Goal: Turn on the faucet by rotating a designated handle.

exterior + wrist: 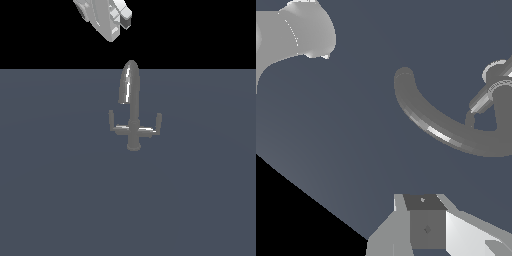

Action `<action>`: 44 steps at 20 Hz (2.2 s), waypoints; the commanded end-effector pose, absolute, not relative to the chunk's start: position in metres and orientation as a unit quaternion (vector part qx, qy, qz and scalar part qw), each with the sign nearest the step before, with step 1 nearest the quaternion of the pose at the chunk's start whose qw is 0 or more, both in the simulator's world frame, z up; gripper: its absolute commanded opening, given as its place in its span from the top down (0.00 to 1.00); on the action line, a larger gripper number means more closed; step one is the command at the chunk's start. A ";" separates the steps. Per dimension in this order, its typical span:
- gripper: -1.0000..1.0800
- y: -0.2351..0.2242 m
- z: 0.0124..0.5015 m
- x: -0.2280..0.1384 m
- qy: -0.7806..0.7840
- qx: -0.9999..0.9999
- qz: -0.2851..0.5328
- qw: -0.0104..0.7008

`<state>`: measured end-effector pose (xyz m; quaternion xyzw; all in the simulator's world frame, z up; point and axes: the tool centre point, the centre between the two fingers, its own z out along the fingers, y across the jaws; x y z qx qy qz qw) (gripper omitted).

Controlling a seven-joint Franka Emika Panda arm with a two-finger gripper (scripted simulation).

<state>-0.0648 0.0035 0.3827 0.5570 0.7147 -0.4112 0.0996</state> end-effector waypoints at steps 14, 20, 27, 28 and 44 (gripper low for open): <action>1.00 0.013 0.335 -0.015 0.794 0.349 -0.496 0.032; 1.00 0.018 0.314 0.002 0.810 0.267 -0.523 -0.001; 1.00 0.024 0.287 0.021 0.817 0.171 -0.548 -0.044; 1.00 0.024 0.283 0.023 0.818 0.157 -0.552 -0.050; 1.00 0.038 0.213 0.055 0.791 -0.051 -0.587 -0.163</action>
